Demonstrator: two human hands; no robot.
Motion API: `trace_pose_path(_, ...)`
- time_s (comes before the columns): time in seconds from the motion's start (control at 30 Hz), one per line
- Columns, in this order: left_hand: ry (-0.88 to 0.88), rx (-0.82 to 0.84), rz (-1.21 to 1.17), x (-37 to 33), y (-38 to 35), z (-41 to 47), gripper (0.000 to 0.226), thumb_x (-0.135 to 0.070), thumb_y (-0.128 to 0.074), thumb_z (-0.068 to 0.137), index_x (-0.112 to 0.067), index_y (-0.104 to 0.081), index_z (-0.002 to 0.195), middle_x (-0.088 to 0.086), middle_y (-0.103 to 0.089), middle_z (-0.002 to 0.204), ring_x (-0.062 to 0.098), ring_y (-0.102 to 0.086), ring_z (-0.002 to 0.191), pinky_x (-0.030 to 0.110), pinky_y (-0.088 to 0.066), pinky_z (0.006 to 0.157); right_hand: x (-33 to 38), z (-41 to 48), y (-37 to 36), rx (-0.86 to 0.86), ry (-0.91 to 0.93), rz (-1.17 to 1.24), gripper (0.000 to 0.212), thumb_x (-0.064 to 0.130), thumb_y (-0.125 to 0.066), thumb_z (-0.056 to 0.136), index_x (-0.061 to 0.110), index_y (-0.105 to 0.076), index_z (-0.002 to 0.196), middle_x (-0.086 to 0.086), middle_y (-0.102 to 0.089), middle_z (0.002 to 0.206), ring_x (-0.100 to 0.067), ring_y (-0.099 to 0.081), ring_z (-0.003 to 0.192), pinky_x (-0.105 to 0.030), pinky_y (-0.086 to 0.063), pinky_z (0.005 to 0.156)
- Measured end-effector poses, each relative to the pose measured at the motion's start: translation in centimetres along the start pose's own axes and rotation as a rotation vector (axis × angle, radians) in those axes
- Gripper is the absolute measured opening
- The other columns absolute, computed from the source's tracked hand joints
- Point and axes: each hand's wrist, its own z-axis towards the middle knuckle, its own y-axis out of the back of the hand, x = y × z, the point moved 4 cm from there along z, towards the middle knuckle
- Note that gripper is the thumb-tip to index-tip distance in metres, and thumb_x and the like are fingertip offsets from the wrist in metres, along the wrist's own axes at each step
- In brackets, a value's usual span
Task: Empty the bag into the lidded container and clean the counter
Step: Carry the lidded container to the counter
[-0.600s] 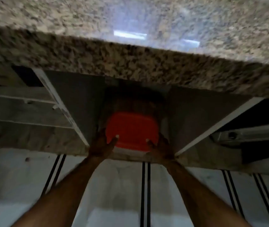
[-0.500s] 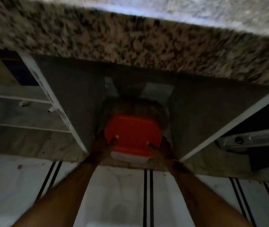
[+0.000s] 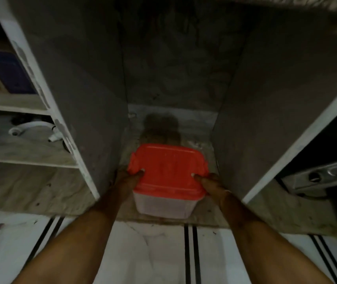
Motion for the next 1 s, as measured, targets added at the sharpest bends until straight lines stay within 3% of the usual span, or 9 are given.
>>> trace_pose_path(0.1, 0.084, 0.062, -0.035, -4.8, 0.0, -5.4, 0.076, -0.04, -0.085, 0.074, -0.016, -0.058, 0.142, 0.002, -0.068, 0.126, 0.025, -0.068, 0.113, 0.044, -0.054, 0.101, 2.3, -3.5, 1.4, -0.017, -0.027, 0.026, 0.058, 0.023, -0.084, 0.085, 0.009, -0.062, 0.137, -0.008, -0.067, 0.133, -0.03, -0.067, 0.118, -0.047, -0.054, 0.105)
trace_pose_path(0.23, 0.225, 0.182, -0.071, -10.7, 0.9, -12.3, 0.058, -0.029, -0.07, 0.095, -0.02, -0.048, 0.148, 0.0, -0.067, 0.127, 0.017, -0.066, 0.103, 0.03, -0.053, 0.084, 7.0, -10.3, 4.3, -0.049, -0.092, 0.022, 0.062, 0.028, -0.078, 0.09, 0.007, -0.055, 0.143, -0.013, -0.064, 0.138, -0.033, -0.064, 0.123, -0.037, -0.052, 0.099)
trace_pose_path(0.33, 0.27, -0.027, -0.04, -15.5, 2.3, -17.8, 0.073, -0.034, -0.077, 0.09, -0.009, -0.047, 0.151, 0.012, -0.06, 0.142, 0.03, -0.061, 0.123, 0.036, -0.05, 0.1, 10.8, -15.9, 6.2, -0.053, -0.116, 0.043, 0.055, 0.025, -0.074, 0.093, 0.007, -0.054, 0.142, -0.012, -0.065, 0.13, -0.032, -0.064, 0.116, -0.035, -0.05, 0.095)
trace_pose_path(0.4, 0.25, -0.136, 0.006, -19.0, 3.4, -22.4, 0.069, -0.036, -0.08, 0.086, -0.006, -0.056, 0.143, 0.012, -0.064, 0.136, 0.03, -0.064, 0.119, 0.036, -0.05, 0.101, 13.3, -20.3, 7.4, -0.068, -0.095, 0.049, 0.052, 0.025, -0.076, 0.092, 0.009, -0.057, 0.137, -0.01, -0.067, 0.129, -0.029, -0.066, 0.109, -0.038, -0.053, 0.097)
trace_pose_path(0.53, 0.255, -0.183, 0.101, -26.4, 7.1, -33.2, 0.066, -0.049, -0.082, 0.082, -0.01, -0.061, 0.132, 0.006, -0.068, 0.121, 0.023, -0.065, 0.105, 0.032, -0.051, 0.094, 18.6, -31.1, 10.8, -0.026, -0.086, 0.049, 0.049, 0.028, -0.076, 0.091, 0.012, -0.058, 0.135, -0.007, -0.069, 0.123, -0.028, -0.069, 0.11, -0.04, -0.056, 0.096)
trace_pose_path(0.63, 0.209, -0.202, 0.16, -33.1, 9.6, -40.7, 0.062, -0.052, -0.081, 0.081, -0.014, -0.065, 0.127, 0.0, -0.066, 0.11, 0.02, -0.064, 0.099, 0.027, -0.045, 0.086, 23.9, -39.4, 14.0, -0.001, -0.084, 0.016, 0.068, 0.048, -0.075, 0.086, 0.019, -0.052, 0.143, -0.004, -0.067, 0.128, -0.025, -0.07, 0.11, -0.044, -0.059, 0.096)
trace_pose_path(0.8, 0.182, -0.272, 0.209, -43.8, 13.0, -49.8, 0.054, -0.059, -0.08, 0.076, -0.017, -0.062, 0.104, 0.0, -0.067, 0.099, 0.024, -0.067, 0.093, 0.037, -0.055, 0.082, 33.0, -50.2, 18.7, -0.014, -0.009, 0.019, 0.064, 0.058, -0.072, 0.086, 0.027, -0.054, 0.139, 0.001, -0.067, 0.128, -0.016, -0.071, 0.106, -0.039, -0.062, 0.086)
trace_pose_path(0.93, 0.1, -0.282, 0.16, -51.5, 14.5, -53.9, 0.061, -0.062, -0.08, 0.075, -0.016, -0.061, 0.109, -0.002, -0.068, 0.1, 0.016, -0.067, 0.087, 0.029, -0.05, 0.068, 40.0, -54.9, 21.7, -0.109, 0.103, 0.011, 0.063, 0.066, -0.072, 0.076, 0.027, -0.062, 0.124, 0.004, -0.071, 0.117, -0.016, -0.072, 0.102, -0.045, -0.062, 0.087)
trace_pose_path(1.0, 0.058, -0.285, 0.125, -55.2, 14.9, -54.7, 0.062, -0.061, -0.08, 0.076, -0.014, -0.061, 0.113, -0.001, -0.068, 0.102, 0.013, -0.067, 0.086, 0.027, -0.048, 0.063, 43.8, -56.0, 22.7, -0.15, 0.168, 0.025, 0.07, 0.067, -0.072, 0.073, 0.022, -0.063, 0.127, 0.001, -0.072, 0.118, -0.015, -0.072, 0.101, -0.038, -0.061, 0.083)
